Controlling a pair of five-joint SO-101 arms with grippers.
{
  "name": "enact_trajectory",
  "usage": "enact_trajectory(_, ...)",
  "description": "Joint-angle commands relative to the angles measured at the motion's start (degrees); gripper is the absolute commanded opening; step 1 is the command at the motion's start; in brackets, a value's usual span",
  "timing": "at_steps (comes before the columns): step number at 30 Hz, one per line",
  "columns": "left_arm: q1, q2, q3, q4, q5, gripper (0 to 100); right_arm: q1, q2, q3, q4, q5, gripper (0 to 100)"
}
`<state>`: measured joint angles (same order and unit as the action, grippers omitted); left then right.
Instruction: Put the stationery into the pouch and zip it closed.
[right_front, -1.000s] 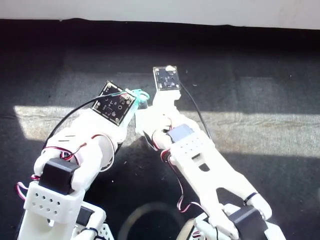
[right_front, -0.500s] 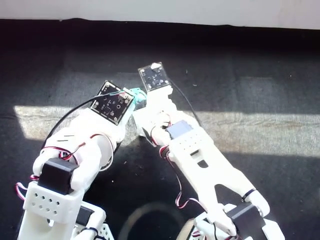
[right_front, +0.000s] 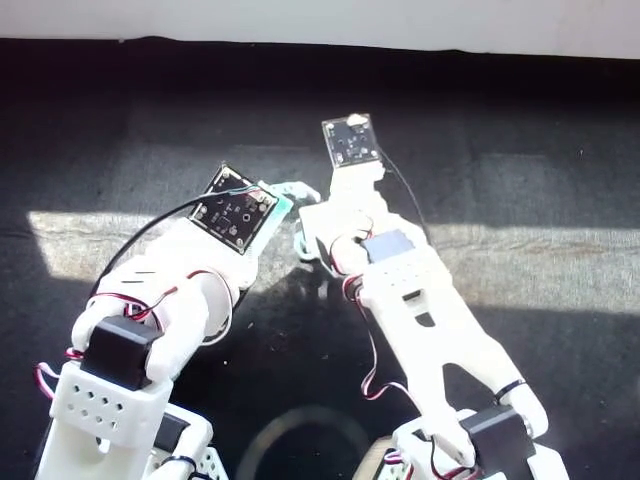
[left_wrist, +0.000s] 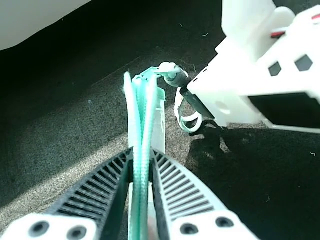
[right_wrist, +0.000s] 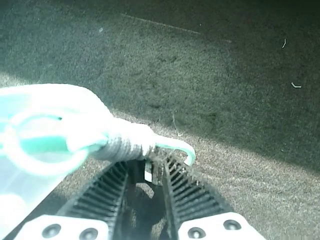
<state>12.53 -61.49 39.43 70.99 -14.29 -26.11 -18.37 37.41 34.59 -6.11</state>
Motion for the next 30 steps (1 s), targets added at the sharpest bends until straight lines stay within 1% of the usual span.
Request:
enact_trajectory(1, -0.4, -0.6, -0.5, -0.8, 0.1, 1, -1.5, -6.9, 0.8, 3.1, 0.5, 0.5)
enact_trajectory(4, -0.4, -0.6, -0.7, -0.8, 0.1, 1, -3.0, -14.9, 5.7, 4.0, 0.5, 0.5)
enact_trajectory(7, -0.2, -0.6, -0.7, -0.8, 0.1, 1, -6.2, -21.8, 10.9, 3.6, 0.8, 0.5)
enact_trajectory(10, 0.0, -0.6, -0.7, -0.8, 0.1, 1, -9.0, -25.3, 15.4, 0.3, 0.9, 0.9)
enact_trajectory(13, 0.0, -0.7, -0.7, -0.8, 0.3, 1, -9.5, -25.8, 18.4, -3.9, 0.7, 1.7)
enact_trajectory(15, 0.0, -0.8, -0.7, -0.4, 0.4, 1, -9.5, -25.7, 19.6, -5.8, 0.5, 7.4)
enact_trajectory(18, 0.0, -1.1, -0.7, -0.4, 0.4, 1, -9.6, -25.7, 20.0, -7.3, 0.5, 20.0)
enact_trajectory(19, 0.0, -1.1, -0.7, -0.4, 0.4, 1, -9.6, -25.7, 19.9, -7.8, 0.5, 21.7)
enact_trajectory(25, -0.3, -0.7, -4.5, -0.4, 0.4, 1, -9.6, -25.7, 19.6, -11.4, 0.5, 20.4)
enact_trajectory(30, 0.0, -0.7, -5.2, -0.4, 0.4, 1, -9.4, -25.6, 19.5, -11.6, 0.4, 20.4)
